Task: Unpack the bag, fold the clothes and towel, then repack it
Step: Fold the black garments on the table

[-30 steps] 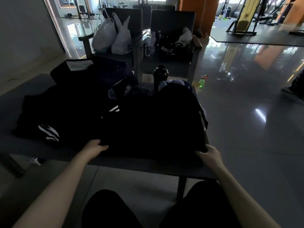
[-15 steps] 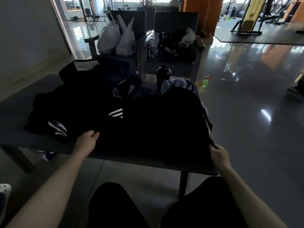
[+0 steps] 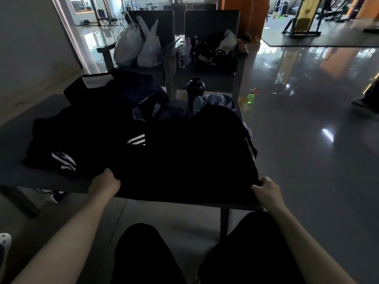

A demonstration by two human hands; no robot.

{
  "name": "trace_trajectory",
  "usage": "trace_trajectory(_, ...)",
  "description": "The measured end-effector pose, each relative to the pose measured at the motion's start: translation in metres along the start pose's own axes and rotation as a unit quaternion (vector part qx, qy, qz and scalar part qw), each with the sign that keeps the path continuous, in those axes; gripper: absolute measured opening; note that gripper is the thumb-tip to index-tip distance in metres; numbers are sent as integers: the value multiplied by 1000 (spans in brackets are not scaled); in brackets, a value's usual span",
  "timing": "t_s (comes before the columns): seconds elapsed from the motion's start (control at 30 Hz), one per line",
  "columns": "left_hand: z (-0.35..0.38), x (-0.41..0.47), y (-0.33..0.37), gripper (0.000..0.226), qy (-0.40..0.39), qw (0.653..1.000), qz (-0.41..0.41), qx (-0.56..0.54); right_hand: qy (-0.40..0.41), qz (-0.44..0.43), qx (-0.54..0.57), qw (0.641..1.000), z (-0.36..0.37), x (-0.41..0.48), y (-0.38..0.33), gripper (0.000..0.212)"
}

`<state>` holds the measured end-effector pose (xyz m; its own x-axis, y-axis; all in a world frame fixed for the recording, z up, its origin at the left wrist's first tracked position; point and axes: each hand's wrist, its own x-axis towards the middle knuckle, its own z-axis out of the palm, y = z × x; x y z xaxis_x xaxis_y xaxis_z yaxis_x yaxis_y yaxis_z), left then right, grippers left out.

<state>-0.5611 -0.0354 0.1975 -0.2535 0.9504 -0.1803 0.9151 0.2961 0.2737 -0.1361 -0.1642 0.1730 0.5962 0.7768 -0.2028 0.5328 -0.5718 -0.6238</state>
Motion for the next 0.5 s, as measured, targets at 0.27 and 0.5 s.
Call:
trace_trajectory(0.27, 32, -9, 41, 57, -64, 958, 257, 106, 18, 2, -86, 996, 14, 5, -22, 31)
trace_trajectory(0.5, 40, -8, 51, 63, -120, 961, 194, 159, 38, -12, -32, 999, 15, 4, -17, 22)
